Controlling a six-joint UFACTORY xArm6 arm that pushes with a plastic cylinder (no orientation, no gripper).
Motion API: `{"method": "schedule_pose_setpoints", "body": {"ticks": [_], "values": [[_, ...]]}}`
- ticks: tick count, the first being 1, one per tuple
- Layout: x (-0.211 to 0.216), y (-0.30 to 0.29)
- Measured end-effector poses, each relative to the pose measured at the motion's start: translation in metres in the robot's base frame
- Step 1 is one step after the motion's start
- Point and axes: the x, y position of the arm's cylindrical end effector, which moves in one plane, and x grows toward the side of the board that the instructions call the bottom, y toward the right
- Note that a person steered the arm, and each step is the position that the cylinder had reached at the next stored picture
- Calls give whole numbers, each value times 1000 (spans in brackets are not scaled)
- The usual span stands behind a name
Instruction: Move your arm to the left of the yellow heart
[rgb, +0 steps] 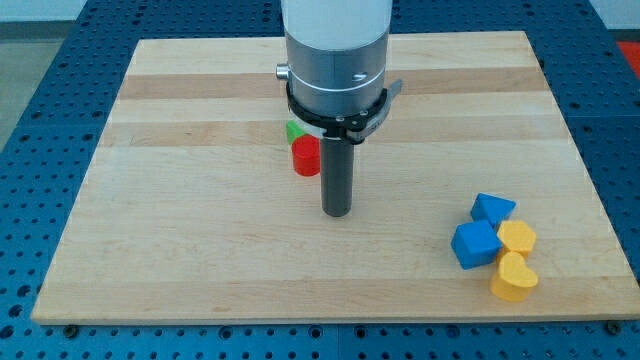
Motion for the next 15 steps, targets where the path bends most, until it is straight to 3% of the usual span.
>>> {"method": "schedule_pose_setpoints", "body": {"ticks": [3, 4, 10, 15], "values": [[109, 46], [109, 80], [107, 97], [83, 149]]}}
